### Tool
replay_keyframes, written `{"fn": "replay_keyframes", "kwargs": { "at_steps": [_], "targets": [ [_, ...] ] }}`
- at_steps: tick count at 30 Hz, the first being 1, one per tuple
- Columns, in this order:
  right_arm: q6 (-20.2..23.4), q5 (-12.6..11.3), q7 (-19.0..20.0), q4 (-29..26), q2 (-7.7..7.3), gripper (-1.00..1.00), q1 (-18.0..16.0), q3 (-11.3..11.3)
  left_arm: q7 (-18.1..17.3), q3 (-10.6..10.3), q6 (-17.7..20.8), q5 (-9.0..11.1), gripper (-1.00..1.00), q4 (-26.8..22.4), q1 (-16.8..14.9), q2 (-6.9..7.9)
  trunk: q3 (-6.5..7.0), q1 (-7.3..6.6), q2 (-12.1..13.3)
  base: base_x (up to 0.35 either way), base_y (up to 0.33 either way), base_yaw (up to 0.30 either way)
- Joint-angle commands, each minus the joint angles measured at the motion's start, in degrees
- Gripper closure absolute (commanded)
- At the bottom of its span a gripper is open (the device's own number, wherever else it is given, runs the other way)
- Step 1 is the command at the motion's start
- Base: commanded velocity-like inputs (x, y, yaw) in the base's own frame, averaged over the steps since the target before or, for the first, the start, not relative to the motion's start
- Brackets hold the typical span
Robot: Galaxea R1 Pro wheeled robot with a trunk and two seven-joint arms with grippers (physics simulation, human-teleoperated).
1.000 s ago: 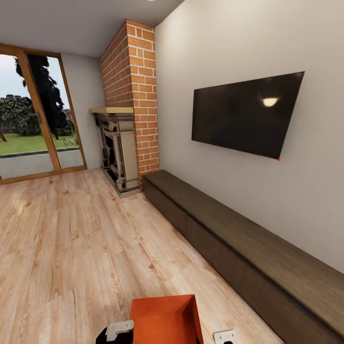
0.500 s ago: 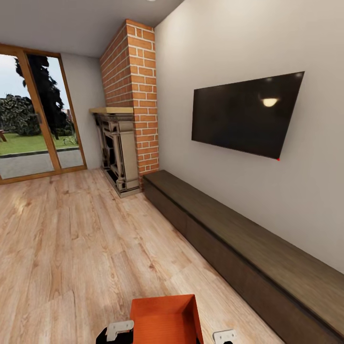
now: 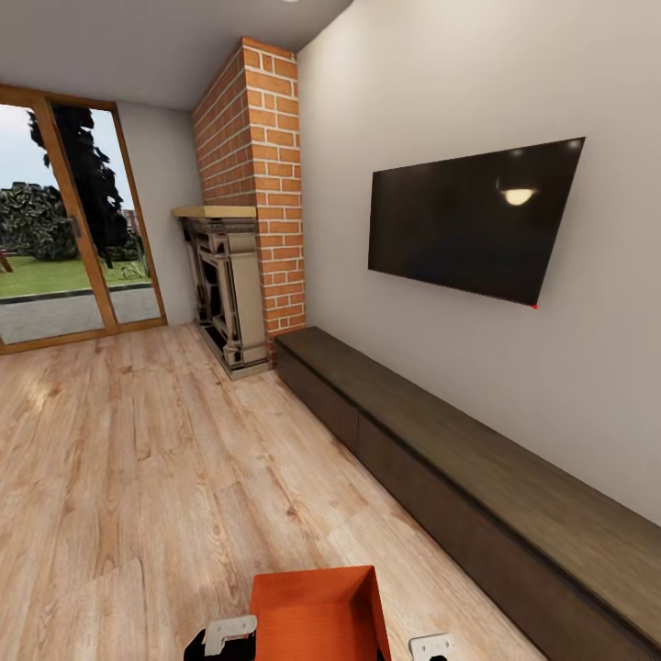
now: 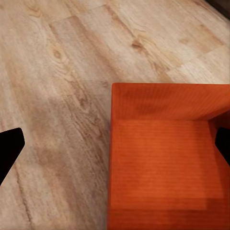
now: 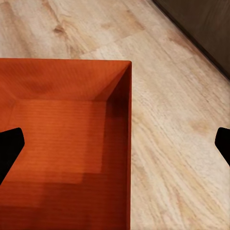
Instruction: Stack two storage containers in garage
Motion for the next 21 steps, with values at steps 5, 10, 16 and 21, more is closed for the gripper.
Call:
{"fn": "replay_keyframes", "kwargs": {
  "at_steps": [5,10,16,21],
  "targets": [
    [-0.13,0.26,-0.39,0.05,-0.01,-1.00,-0.04,0.27,0.32,-0.49,-0.22,0.56,-1.00,0.04,-0.05,0.04,-0.06,-0.01,-0.03,0.000,0.000,0.000],
    [-0.14,0.26,-0.39,0.05,-0.01,-1.00,-0.04,0.27,0.32,-0.49,-0.22,0.56,-1.00,0.04,-0.05,0.05,-0.06,-0.01,-0.03,0.000,0.000,0.000],
    [-0.07,0.26,-0.39,0.11,-0.01,-1.00,-0.11,0.29,0.32,-0.44,-0.19,0.56,-1.00,0.04,-0.05,0.05,-0.06,-0.01,-0.03,0.000,0.000,0.000],
    [0.57,0.26,-0.90,-0.20,0.05,-1.00,-0.98,0.26,0.32,-0.41,-0.21,0.56,-1.00,0.04,-0.05,0.05,-0.06,-0.01,-0.03,0.000,0.000,0.000]
  ]
}}
